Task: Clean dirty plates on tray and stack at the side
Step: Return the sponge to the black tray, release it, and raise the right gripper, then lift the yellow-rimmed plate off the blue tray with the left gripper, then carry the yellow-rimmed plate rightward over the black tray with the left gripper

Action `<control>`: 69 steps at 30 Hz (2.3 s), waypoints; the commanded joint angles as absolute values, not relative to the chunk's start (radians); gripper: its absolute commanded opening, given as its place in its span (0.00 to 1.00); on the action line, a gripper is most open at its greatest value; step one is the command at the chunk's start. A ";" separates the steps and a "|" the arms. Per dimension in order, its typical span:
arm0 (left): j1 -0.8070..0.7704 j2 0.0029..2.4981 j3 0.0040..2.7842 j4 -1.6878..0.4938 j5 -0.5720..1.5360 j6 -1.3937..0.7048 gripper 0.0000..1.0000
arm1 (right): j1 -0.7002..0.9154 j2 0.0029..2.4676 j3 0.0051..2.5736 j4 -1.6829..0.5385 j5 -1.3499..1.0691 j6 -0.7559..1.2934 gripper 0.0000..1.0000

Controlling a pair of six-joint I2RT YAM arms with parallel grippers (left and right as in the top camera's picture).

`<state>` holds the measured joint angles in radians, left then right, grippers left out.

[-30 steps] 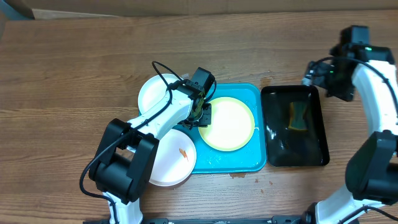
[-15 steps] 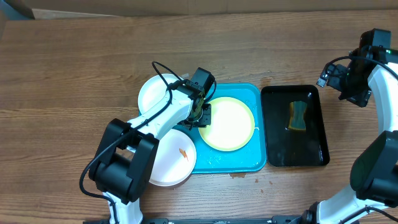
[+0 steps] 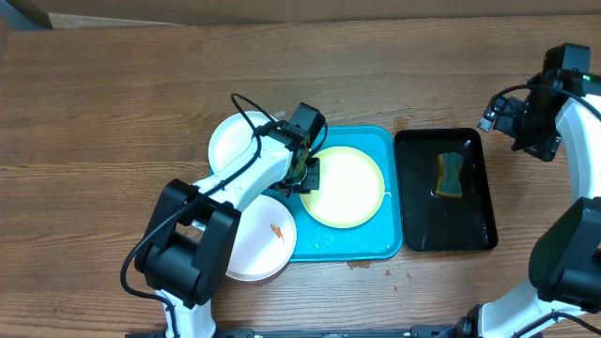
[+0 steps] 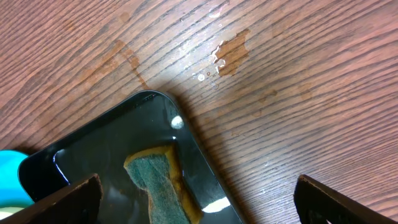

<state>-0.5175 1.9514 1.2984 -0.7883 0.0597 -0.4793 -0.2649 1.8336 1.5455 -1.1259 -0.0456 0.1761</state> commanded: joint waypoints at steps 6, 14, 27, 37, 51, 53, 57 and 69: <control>-0.532 1.969 1.291 -0.788 0.067 -0.479 0.15 | -0.264 1.819 1.558 -1.124 -0.046 0.180 1.00; -0.521 1.967 1.311 -0.808 0.072 -0.468 0.04 | -0.264 1.819 1.558 -1.124 -0.046 0.180 1.00; -0.489 1.961 1.710 -1.021 0.072 -0.432 0.04 | -0.264 1.819 1.558 -1.124 -0.046 0.180 1.00; -0.535 1.961 1.865 -1.045 0.068 -0.425 0.04 | -0.264 1.819 1.558 -1.124 -0.046 0.180 1.00; -0.871 1.964 1.864 -0.892 -0.484 -0.423 0.04 | -0.264 1.819 1.558 -1.124 -0.046 0.180 1.00; -0.923 1.964 1.864 -0.884 -0.565 -0.408 0.04 | -0.264 1.819 1.558 -1.124 -0.046 0.180 1.00; -1.014 1.964 1.864 -0.869 -0.695 -0.379 0.04 | -0.264 1.819 1.558 -1.124 -0.046 0.180 1.00; -1.187 1.966 1.864 -0.829 -1.028 -0.302 0.04 | -0.264 1.819 1.558 -1.124 -0.046 0.180 1.00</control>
<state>-1.1660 1.9602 1.8374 -0.8520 -0.8661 -0.3573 -0.2649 1.8336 1.5455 -1.1259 -0.0452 0.1795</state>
